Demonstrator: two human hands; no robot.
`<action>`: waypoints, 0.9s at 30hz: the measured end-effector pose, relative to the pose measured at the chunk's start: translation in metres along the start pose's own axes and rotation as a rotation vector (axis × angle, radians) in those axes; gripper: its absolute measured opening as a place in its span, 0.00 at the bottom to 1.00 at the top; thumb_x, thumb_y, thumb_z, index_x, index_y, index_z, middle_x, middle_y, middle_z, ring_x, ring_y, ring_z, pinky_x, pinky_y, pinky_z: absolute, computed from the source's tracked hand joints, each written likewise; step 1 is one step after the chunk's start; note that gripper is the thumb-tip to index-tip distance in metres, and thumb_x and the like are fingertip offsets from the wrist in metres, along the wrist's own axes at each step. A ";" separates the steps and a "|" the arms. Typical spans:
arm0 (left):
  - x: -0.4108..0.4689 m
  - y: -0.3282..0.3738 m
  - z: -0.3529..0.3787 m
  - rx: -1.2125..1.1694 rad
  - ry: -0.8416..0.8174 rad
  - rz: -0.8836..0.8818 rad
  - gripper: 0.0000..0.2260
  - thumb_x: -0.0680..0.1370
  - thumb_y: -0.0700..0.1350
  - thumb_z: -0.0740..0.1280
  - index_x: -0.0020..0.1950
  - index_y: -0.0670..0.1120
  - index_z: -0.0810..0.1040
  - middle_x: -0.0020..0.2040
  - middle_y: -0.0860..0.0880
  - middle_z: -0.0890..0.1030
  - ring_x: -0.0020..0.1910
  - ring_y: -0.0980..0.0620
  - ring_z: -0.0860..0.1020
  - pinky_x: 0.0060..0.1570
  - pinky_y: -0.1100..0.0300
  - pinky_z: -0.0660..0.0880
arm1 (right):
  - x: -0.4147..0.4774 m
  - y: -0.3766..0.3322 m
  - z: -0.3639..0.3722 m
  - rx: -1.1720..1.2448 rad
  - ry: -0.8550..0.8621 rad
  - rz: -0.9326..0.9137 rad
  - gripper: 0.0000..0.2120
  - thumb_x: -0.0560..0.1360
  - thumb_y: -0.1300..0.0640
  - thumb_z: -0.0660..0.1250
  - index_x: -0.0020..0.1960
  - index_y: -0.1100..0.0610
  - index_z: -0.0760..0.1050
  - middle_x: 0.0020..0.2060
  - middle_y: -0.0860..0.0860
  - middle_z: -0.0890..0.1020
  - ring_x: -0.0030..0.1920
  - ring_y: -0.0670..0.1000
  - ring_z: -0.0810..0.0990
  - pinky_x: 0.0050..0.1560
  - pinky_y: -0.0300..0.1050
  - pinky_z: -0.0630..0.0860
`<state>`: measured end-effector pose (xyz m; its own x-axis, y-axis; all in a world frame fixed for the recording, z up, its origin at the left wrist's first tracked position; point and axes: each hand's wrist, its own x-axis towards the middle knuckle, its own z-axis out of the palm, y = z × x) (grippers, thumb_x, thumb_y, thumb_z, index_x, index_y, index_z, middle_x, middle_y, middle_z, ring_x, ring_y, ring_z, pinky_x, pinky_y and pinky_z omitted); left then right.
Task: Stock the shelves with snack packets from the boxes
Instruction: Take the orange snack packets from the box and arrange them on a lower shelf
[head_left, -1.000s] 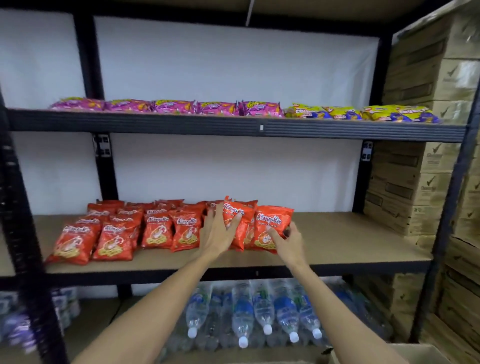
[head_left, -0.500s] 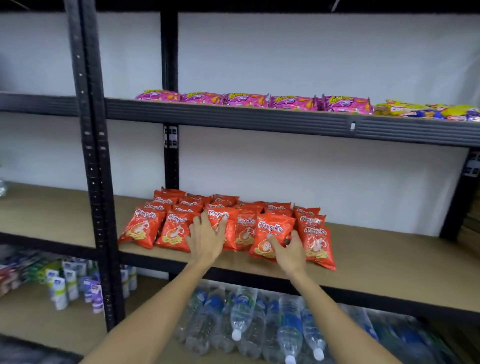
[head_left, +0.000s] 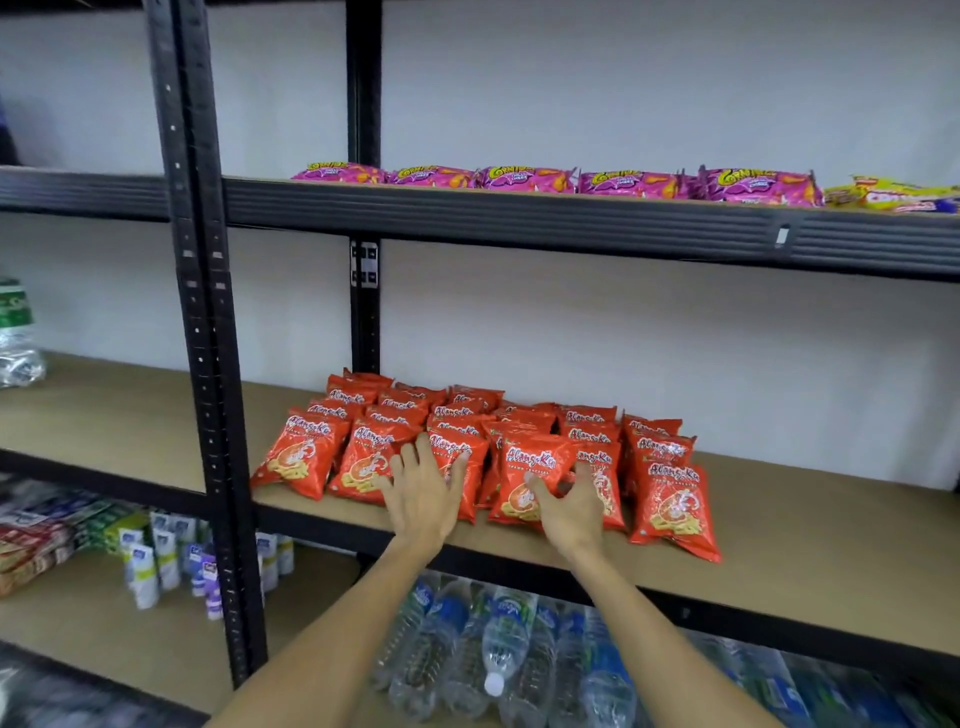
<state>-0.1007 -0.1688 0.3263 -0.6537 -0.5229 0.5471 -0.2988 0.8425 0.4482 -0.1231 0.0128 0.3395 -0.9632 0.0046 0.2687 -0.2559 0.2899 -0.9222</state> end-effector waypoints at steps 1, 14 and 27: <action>0.000 0.000 0.002 0.003 0.017 0.019 0.32 0.80 0.67 0.52 0.73 0.45 0.66 0.64 0.46 0.76 0.61 0.45 0.73 0.58 0.45 0.69 | -0.001 0.000 0.002 -0.007 0.003 -0.007 0.23 0.76 0.49 0.73 0.65 0.54 0.68 0.47 0.43 0.81 0.48 0.44 0.81 0.45 0.36 0.76; -0.006 -0.009 0.016 0.059 0.087 0.136 0.26 0.82 0.59 0.47 0.74 0.46 0.65 0.51 0.45 0.73 0.45 0.47 0.70 0.45 0.50 0.69 | -0.015 -0.003 0.014 -0.521 0.213 -0.143 0.39 0.76 0.35 0.66 0.77 0.54 0.56 0.65 0.55 0.75 0.63 0.56 0.76 0.54 0.51 0.79; -0.008 -0.022 0.022 0.039 0.047 0.231 0.23 0.83 0.53 0.50 0.78 0.53 0.55 0.57 0.45 0.71 0.48 0.48 0.69 0.48 0.51 0.70 | -0.023 0.000 0.014 -0.640 0.116 -0.250 0.27 0.81 0.43 0.60 0.78 0.44 0.59 0.58 0.53 0.78 0.42 0.51 0.82 0.35 0.42 0.76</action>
<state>-0.1046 -0.1800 0.2963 -0.6749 -0.3208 0.6645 -0.1725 0.9442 0.2806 -0.1024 -0.0009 0.3296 -0.8575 -0.0441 0.5126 -0.3360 0.8025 -0.4931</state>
